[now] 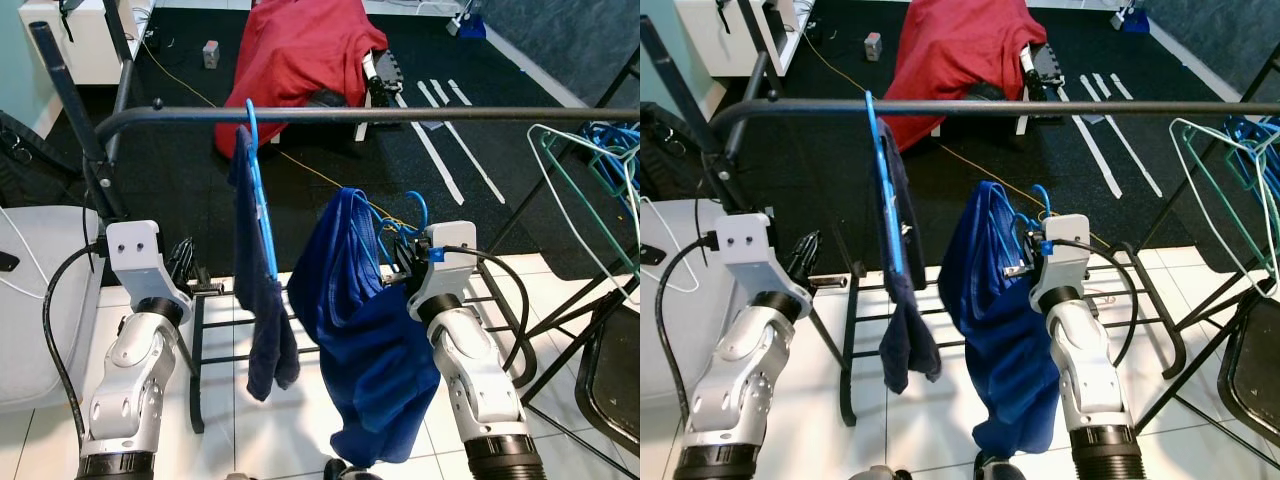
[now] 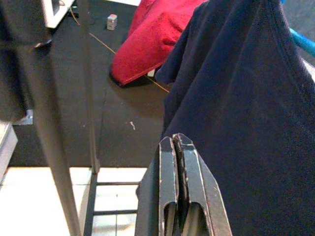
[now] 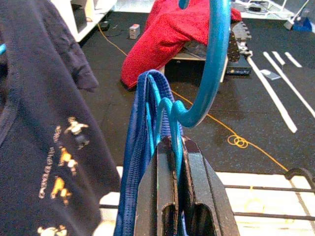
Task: Hang hanger
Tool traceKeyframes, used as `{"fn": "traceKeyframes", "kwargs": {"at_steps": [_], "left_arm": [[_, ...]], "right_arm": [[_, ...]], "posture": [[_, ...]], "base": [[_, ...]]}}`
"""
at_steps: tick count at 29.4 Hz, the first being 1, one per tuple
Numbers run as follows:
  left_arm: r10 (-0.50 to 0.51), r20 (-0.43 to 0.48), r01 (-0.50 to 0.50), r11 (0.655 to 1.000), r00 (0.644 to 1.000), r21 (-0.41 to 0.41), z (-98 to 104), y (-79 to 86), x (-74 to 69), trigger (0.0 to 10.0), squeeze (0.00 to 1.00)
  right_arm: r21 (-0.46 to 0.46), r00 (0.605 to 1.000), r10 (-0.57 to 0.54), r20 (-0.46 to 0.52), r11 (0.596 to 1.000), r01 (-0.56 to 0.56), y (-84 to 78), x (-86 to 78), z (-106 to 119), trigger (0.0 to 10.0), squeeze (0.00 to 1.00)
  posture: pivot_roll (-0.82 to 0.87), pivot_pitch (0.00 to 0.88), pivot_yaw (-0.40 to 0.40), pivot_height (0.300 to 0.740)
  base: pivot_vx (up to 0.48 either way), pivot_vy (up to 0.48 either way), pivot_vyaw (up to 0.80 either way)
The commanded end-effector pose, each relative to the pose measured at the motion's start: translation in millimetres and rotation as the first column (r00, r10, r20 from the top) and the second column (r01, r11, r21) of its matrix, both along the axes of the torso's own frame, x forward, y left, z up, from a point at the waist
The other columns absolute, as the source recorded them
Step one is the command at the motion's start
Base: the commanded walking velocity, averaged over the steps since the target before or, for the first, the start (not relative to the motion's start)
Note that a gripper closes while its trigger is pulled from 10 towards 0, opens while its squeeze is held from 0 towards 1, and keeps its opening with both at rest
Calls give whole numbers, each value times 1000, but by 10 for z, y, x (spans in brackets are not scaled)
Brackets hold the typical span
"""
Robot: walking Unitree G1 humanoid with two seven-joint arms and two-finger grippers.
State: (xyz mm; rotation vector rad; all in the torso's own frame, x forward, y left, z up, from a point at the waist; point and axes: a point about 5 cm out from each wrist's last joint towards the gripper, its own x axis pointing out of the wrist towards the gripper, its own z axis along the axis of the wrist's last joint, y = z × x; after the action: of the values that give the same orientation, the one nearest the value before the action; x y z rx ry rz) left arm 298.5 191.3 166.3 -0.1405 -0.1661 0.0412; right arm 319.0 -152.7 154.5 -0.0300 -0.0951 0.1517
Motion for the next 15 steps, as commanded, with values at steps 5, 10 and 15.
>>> {"fn": "traceKeyframes", "kwargs": {"at_steps": [5, 10, 15], "left_arm": [[-7, -11, 7, 1000, 1000, 2, -7, 27, -26, 10000, 0], [-30, -16, 30, 1000, 999, 9, -7, 1, -9, 10000, 0], [-43, -14, 43, 999, 999, 13, 8, -15, 23, 10000, 0]], "right_arm": [[13, 1000, -17, 8, 1000, 17, -43, 4, 5, 10000, 0], [26, 999, -36, 10, 999, 35, -55, -15, 4, 10000, 0], [42, 999, -46, 6, 998, 45, -51, -31, -4, 10000, 0]], "posture": [[-32, 179, -51, 740], [-34, 169, -26, 740], [-30, 165, -29, 740]], "base": [[-316, 0, 0], [-311, 0, 0], [-302, 0, 0]]}}
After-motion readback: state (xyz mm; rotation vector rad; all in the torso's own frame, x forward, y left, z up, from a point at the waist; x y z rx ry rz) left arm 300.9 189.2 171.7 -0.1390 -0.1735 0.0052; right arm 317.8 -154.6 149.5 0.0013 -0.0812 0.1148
